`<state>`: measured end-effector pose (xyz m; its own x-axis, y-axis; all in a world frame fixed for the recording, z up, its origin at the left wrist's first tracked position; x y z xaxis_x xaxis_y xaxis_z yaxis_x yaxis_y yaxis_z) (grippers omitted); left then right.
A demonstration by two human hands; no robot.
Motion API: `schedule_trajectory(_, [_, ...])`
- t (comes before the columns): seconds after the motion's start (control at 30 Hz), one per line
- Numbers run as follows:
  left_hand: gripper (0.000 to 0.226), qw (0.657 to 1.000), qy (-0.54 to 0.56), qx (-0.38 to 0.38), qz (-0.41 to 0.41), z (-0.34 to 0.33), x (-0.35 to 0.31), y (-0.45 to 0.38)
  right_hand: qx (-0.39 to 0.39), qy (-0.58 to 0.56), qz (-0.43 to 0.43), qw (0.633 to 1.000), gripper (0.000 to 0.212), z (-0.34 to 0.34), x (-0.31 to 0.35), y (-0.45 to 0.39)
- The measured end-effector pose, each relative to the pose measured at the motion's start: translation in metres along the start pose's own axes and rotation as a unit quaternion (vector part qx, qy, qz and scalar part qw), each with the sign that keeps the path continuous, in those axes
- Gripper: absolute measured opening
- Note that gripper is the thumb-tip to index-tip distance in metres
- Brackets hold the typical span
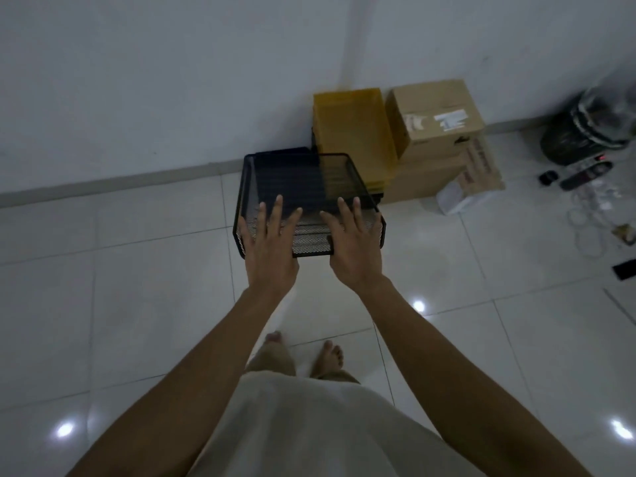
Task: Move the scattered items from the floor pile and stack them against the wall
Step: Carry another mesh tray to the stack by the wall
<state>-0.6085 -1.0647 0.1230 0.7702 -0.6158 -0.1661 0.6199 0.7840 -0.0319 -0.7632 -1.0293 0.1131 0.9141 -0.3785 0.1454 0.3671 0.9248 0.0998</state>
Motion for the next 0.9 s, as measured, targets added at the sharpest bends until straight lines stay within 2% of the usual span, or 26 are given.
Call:
schedule_trajectory(0.2, [0.092,1.0,-0.012,0.009,0.012,-0.024,0.033,-0.032,-0.006,-0.003,0.026,1.0,0.065,-0.029,0.015,-0.047])
schedule_trajectory(0.37, [0.089,0.999,-0.034,-0.004,-0.006,-0.083,0.067,-0.057,-0.016,-0.021,0.042,0.999,0.061,-0.092,0.017,-0.082])
schedule_trajectory(0.67, [0.086,0.998,-0.022,-0.009,0.053,-0.265,0.122,-0.099,-0.031,-0.011,0.137,0.99,0.05,-0.266,0.004,-0.171])
schedule_trajectory(0.9, [0.078,0.998,-0.045,-0.028,0.019,-0.419,0.176,-0.132,-0.019,0.002,0.169,0.985,0.054,-0.418,-0.014,-0.227])
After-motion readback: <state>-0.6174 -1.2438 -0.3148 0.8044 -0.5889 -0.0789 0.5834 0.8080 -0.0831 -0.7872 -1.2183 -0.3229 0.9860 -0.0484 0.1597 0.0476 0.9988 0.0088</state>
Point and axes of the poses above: each hand's wrist, its own y-axis away from the middle knuckle, its own z-axis out of the back of the hand, x = y × z, the point moved 1 cm from there along -y, towards the middle knuckle, and after that the axes turned 15 degrees about -z, right-handed, at the moved point
